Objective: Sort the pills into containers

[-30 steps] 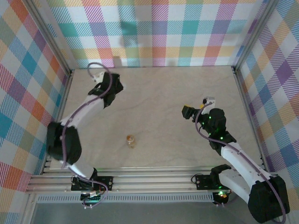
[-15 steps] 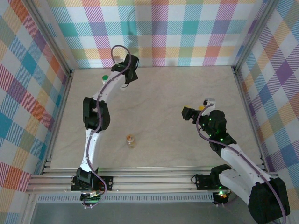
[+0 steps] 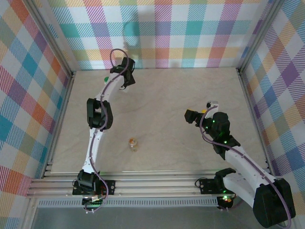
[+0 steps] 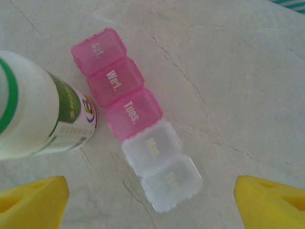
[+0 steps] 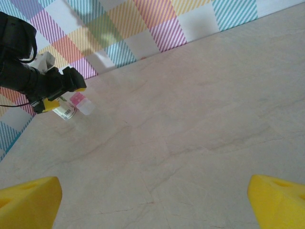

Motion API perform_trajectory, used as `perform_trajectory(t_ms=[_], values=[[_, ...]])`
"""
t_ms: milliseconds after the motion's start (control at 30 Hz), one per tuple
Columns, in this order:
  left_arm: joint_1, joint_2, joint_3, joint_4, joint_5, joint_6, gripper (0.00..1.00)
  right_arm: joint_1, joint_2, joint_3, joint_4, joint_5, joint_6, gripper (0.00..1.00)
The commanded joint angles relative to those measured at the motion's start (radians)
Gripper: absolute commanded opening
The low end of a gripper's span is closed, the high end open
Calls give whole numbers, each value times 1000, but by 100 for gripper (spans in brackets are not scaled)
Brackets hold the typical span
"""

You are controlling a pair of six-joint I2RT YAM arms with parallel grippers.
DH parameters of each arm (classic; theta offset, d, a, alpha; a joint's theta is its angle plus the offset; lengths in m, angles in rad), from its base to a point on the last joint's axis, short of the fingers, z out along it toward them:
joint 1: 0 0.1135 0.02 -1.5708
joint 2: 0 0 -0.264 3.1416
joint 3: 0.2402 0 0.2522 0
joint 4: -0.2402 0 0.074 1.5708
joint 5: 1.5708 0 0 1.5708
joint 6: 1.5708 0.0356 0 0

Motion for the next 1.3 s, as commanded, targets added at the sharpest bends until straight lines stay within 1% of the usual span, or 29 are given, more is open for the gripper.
perform_trajectory(t_ms=[0, 267, 633, 867, 933, 1033, 1267], values=[[-3, 21, 22, 48, 3, 35, 91, 10, 7, 18, 24, -16, 10, 99], [-3, 70, 31, 73, -56, -59, 90, 12, 26, 21, 29, -22, 9, 99], [14, 124, 31, 129, 3, -47, 82, 18, 45, 26, 31, -41, 20, 99], [23, 143, 31, 140, 31, -51, 68, 20, 49, 25, 30, -38, 21, 99], [23, 142, 30, 137, 33, -50, 67, 21, 51, 26, 30, -38, 21, 99], [23, 142, 27, 134, 32, -50, 62, 21, 56, 26, 32, -36, 24, 99], [23, 140, 23, 119, 77, -45, 47, 21, 55, 27, 27, -32, 26, 99]])
